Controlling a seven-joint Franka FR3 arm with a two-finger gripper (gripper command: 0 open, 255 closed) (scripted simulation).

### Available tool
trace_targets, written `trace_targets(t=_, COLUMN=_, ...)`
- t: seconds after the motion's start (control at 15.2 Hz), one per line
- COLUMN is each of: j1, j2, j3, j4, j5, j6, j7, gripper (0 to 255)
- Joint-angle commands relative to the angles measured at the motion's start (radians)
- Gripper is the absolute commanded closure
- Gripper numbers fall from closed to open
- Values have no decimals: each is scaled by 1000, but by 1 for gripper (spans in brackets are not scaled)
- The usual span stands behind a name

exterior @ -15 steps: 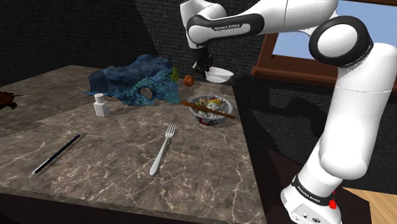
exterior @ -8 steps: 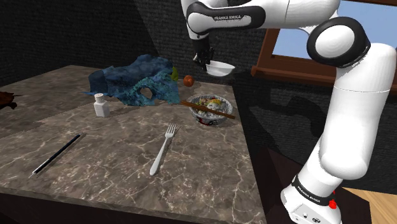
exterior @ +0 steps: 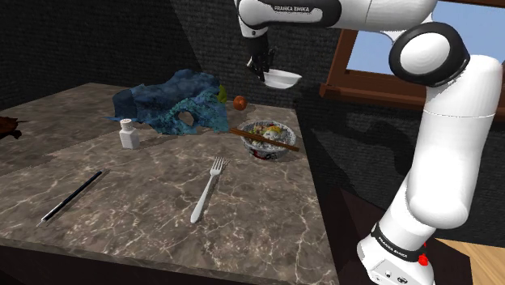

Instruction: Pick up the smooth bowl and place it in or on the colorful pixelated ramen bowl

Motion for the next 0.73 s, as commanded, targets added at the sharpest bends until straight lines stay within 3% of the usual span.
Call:
trace_targets(t=0.0, j1=18, j2=-29, j3=12, j4=-30, j5=3, j6=-11, j7=28, gripper=255)
trace_targets(t=0.66, j1=131, j2=-184, j3=101, j4=-197, j5=43, j6=-80, j7=224, gripper=255)
